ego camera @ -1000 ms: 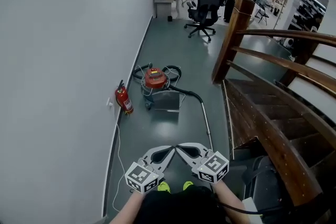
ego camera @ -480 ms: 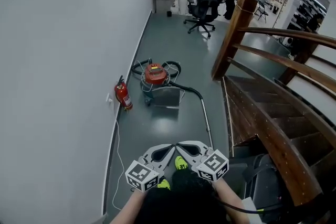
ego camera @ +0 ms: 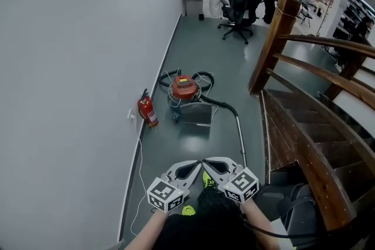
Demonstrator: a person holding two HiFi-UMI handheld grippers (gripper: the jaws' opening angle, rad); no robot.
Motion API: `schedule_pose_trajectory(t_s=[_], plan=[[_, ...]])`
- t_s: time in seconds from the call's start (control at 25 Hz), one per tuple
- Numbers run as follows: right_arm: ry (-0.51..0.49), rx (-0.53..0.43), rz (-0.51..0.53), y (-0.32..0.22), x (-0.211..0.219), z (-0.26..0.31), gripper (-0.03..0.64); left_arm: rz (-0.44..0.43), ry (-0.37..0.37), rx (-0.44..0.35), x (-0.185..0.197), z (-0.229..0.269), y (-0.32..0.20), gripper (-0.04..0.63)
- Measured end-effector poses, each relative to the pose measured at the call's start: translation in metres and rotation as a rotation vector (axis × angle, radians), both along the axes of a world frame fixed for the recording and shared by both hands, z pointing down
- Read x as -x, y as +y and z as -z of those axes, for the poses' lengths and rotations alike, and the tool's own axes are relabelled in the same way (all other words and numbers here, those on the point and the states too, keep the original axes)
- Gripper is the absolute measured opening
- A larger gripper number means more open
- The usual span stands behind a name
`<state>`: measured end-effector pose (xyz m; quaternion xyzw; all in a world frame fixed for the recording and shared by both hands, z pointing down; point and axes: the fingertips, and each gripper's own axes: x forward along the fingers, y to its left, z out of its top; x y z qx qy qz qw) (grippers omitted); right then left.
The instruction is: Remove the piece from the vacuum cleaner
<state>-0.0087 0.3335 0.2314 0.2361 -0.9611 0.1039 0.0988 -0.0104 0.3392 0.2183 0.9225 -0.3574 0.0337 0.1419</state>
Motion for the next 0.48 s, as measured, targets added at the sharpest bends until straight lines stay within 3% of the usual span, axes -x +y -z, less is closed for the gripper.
schedule_pose_trajectory(t_s=[0.48], plan=[[-0.023,0.058,0.054,-0.094,-0.008,-0.016,0.014,0.034,-0.018,0.064,-0.01,-0.015,-0.094,0.008]])
